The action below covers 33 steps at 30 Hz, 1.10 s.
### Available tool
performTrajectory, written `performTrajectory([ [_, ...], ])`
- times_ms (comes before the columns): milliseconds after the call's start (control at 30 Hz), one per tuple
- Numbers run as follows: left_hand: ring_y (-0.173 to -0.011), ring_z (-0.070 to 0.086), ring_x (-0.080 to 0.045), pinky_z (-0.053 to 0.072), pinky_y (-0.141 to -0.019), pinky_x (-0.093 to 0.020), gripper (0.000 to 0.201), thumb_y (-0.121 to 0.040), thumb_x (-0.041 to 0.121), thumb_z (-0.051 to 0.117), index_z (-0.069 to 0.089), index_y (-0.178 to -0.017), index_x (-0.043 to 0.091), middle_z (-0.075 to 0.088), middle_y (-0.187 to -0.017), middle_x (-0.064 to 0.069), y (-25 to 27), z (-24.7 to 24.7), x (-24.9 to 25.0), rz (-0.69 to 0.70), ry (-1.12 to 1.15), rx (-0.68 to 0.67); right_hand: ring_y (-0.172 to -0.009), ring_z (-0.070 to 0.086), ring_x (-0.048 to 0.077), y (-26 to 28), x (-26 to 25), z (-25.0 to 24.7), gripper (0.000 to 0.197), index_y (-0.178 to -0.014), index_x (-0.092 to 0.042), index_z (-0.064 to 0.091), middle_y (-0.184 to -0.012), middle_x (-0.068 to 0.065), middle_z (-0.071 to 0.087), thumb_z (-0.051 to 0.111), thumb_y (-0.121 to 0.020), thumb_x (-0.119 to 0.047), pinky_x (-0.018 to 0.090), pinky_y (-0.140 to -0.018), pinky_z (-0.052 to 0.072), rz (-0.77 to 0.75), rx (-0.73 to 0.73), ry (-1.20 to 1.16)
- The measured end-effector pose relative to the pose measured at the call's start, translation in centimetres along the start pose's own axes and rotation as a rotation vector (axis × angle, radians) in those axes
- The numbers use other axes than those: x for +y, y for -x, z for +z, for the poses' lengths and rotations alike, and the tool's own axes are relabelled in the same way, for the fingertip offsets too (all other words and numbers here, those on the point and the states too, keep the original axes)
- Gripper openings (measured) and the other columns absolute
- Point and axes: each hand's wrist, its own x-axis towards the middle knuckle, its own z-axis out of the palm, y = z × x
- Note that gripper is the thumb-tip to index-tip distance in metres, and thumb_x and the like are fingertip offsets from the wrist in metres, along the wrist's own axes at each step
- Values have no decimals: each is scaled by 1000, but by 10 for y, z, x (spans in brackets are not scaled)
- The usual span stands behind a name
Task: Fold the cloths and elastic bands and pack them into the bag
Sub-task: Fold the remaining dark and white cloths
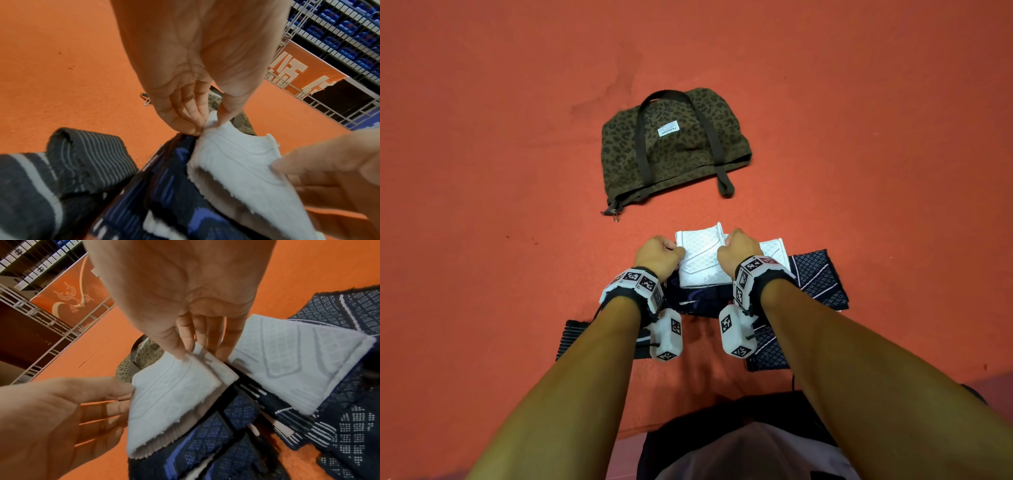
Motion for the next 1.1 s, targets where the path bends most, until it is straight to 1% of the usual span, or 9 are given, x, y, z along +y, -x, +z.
performTrajectory([
  [133,-66,58,-18,50,-72,-32,16,-87,26,71,63,-87,11,63,-71,-1,3,-4,-2,-21,31,-51,-86,54,29,2,-4,-1,39,-128,-3,46,-115,17,59,44,-90,-9,30,-66,41,-11,-2,-41],
  [367,-69,54,-21,44,-67,-30,18,-88,27,67,56,-80,15,60,-76,-4,7,-7,-9,10,51,-16,-77,56,16,3,4,4,34,-113,-11,53,-88,0,57,62,-85,-26,27,-62,43,2,-3,-88],
  [467,-73,55,-20,42,-65,-29,17,-86,24,68,54,-84,15,60,-79,-2,8,-6,-13,-12,-30,-25,-88,58,22,5,12,12,35,-116,-11,52,-98,3,59,62,-83,-21,28,-70,47,46,-44,-62],
  [600,-75,57,-20,43,-63,-29,21,-86,23,70,50,-82,17,61,-81,-2,7,-5,-20,-32,-53,-25,-92,59,25,5,11,19,44,-125,-8,47,-108,8,57,61,-84,-18,29,-67,44,47,-42,-63],
  [700,-75,59,-20,45,-67,-30,21,-87,24,70,51,-82,18,62,-78,0,7,-4,-22,-26,-44,-36,-106,57,32,1,8,21,48,-130,-7,44,-128,14,48,59,-85,-19,32,-73,46,56,-14,-22],
  [767,-75,61,-21,50,-71,-33,20,-87,23,71,53,-82,17,65,-80,-2,7,-4,-22,-24,-10,-37,-109,55,33,0,7,20,52,-133,-5,40,-130,15,45,59,-87,-21,34,-79,49,64,4,-2],
  [900,-82,71,-27,58,-82,-43,18,-85,25,76,62,-88,14,74,-92,-12,9,-6,-22,-38,102,-43,-80,59,21,0,6,18,49,-132,-5,37,-94,6,57,58,-89,-19,27,-60,44,71,-47,-38],
  [1000,-86,73,-33,59,-82,-48,21,-84,26,78,65,-93,13,75,-92,-14,9,-5,-22,-38,160,-52,-90,62,28,-4,5,16,38,-125,-6,46,-103,10,61,53,-89,-14,31,-65,45,62,-35,9],
  [1100,-79,71,-29,59,-84,-48,21,-83,26,79,62,-86,14,71,-82,-9,7,-2,-25,-62,156,-52,-84,59,26,-6,7,14,37,-126,-7,47,-103,10,60,51,-90,-11,26,-55,39,58,-57,38],
])
